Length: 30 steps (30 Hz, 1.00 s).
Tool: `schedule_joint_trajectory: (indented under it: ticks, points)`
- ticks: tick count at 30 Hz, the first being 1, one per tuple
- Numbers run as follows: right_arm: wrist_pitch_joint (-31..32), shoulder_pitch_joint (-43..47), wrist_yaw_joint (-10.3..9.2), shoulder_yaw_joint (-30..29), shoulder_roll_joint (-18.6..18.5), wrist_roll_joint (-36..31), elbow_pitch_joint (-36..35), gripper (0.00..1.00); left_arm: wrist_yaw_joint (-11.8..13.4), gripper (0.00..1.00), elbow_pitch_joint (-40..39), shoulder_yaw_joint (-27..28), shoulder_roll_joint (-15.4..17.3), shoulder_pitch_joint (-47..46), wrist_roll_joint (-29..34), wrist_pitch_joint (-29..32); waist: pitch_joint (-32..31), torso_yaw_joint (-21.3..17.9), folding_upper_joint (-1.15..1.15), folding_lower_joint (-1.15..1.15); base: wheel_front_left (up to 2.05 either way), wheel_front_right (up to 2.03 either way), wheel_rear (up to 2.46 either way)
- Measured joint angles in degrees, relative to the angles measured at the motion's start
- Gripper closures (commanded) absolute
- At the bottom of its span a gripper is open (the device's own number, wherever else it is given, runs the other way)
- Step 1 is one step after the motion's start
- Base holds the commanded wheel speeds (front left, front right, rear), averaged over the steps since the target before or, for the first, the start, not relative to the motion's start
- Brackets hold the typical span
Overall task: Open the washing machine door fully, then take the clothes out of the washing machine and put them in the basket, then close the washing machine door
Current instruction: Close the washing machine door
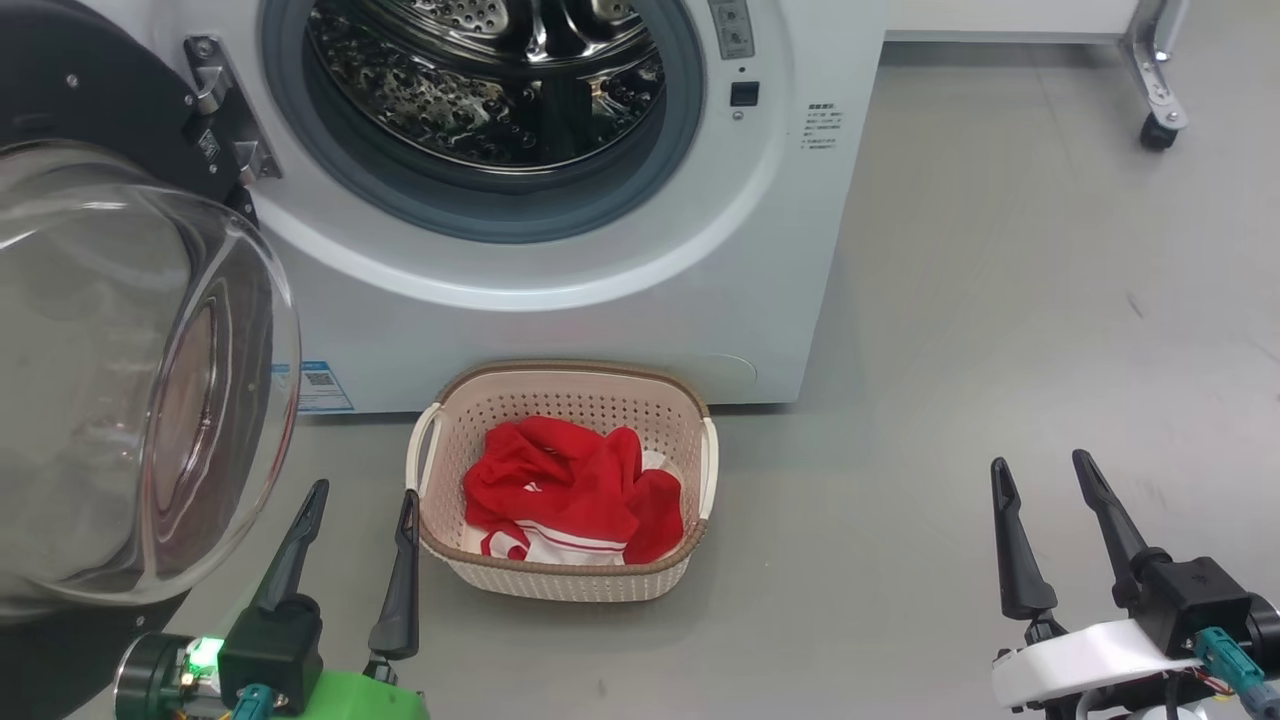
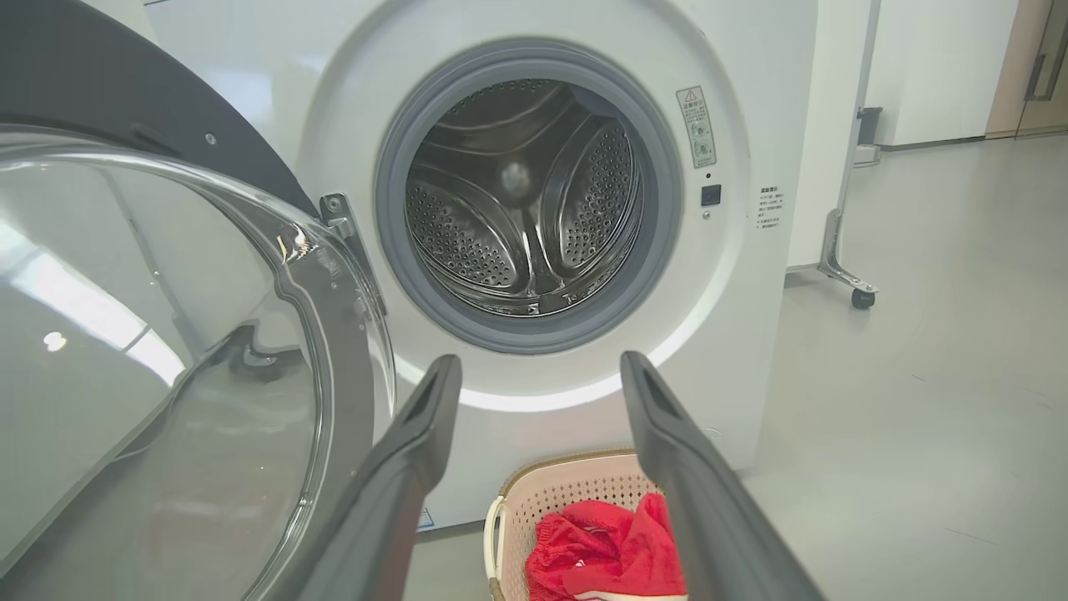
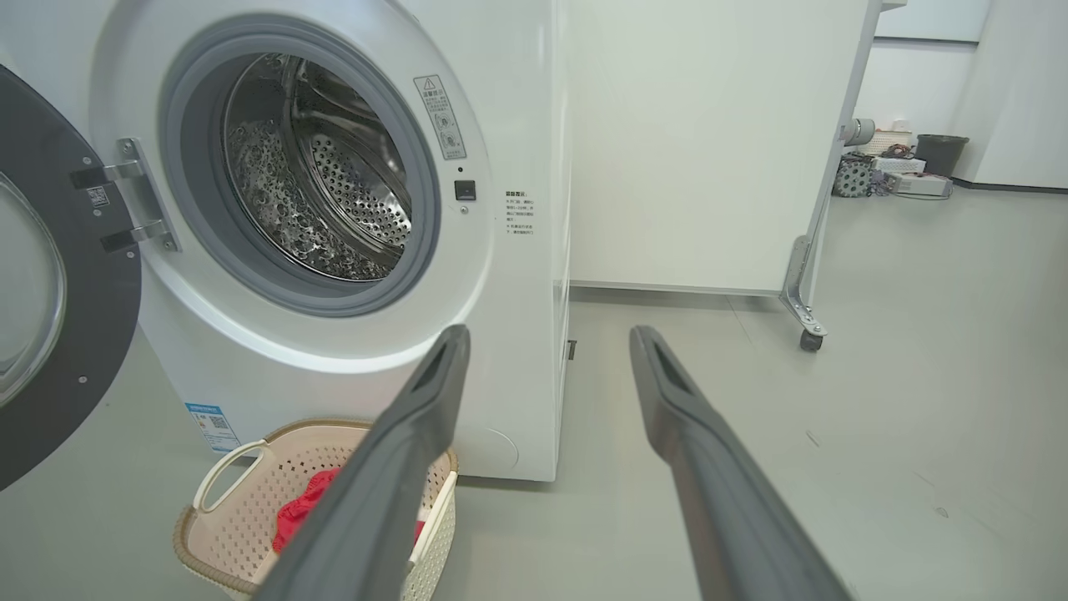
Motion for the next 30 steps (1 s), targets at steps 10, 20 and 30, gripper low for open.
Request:
schedule_joint_trajectory:
  ticks: [10,20,30]
  points:
    - [0.77,-0.03,0.67,0.75,-1.4,-0.04,-0.98,0.0,0.54,0.0,-0.69,1.35,-0.69,0.03,0.04,-0.62,0.83,6.55,0.0,0.0,0.0,0.0,0.0]
    - [2.03,-0.26,1.32,1.67,-2.14,-0.16,-1.29,0.0,0.98,0.0,-0.74,2.48,-1.42,1.23,-0.04,-1.78,1.69,14.38,0.0,0.0,0.0,0.0,0.0]
    - [2.41,-0.19,1.55,1.08,-2.22,-0.19,-1.43,0.0,1.21,0.0,0.03,2.02,-1.76,1.56,-0.05,-2.04,1.87,22.53,0.0,0.0,0.0,0.0,0.0]
